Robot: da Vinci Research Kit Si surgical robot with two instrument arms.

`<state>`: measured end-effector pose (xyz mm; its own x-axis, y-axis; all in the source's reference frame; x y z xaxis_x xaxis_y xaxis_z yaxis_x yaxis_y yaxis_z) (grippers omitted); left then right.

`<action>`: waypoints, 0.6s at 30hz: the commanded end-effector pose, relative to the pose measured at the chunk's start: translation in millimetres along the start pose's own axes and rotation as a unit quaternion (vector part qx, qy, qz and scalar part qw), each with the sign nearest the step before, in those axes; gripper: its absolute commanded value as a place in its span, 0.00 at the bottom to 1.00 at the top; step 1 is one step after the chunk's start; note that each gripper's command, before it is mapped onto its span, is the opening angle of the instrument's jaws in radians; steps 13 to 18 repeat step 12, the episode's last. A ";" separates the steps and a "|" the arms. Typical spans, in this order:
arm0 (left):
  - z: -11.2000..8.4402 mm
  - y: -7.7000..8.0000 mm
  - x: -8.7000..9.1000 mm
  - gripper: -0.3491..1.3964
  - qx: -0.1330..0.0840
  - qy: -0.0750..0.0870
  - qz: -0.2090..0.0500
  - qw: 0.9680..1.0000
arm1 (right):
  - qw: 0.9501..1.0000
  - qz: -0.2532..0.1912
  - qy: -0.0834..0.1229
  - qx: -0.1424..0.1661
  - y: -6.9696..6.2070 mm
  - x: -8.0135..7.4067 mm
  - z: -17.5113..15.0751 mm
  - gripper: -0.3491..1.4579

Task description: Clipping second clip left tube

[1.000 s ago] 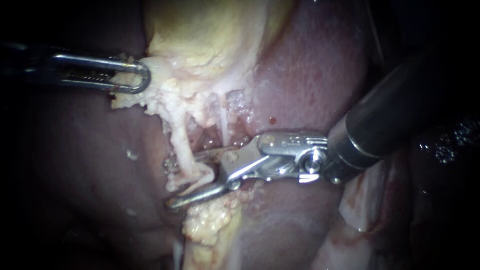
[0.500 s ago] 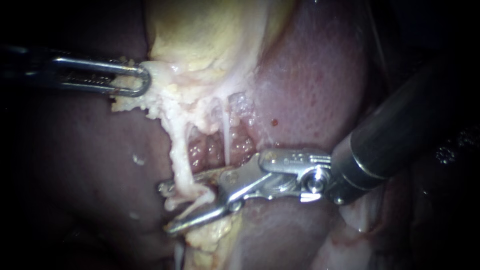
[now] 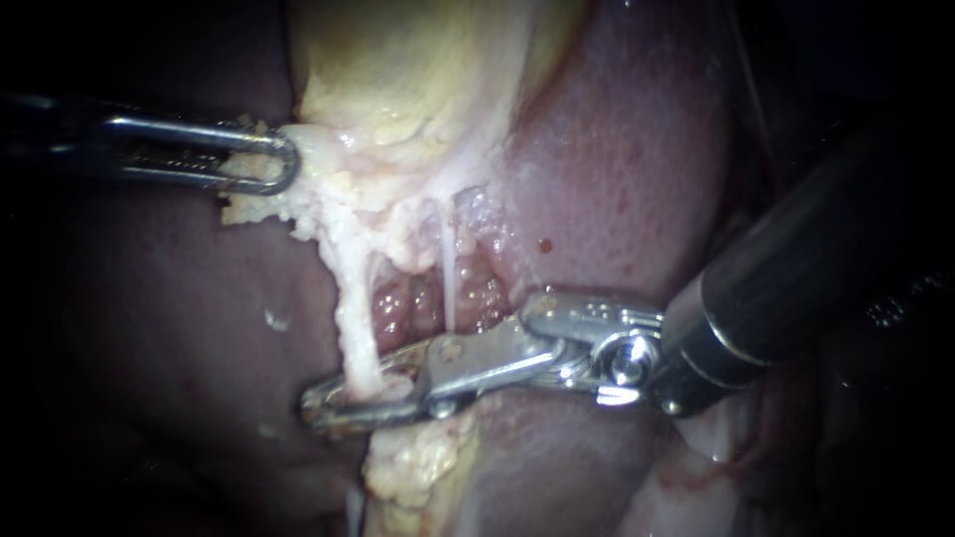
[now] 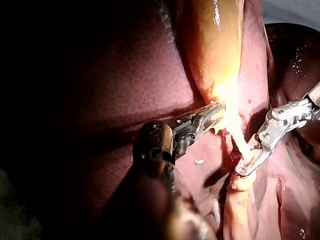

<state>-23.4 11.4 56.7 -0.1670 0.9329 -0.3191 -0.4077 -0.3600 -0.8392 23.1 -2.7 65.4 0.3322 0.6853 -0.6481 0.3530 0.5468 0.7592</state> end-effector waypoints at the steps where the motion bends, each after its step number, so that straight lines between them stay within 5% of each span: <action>1: 0.0 0.0 0.0 0.00 0.000 0.000 0.000 1.000 | 1.000 0.002 0.001 0.003 -0.1 -0.1 -0.1 0.00; 18: 0.1 -0.1 0.0 0.00 0.000 0.000 0.000 1.000 | 1.000 0.006 -0.006 0.000 0.0 -0.1 0.1 0.00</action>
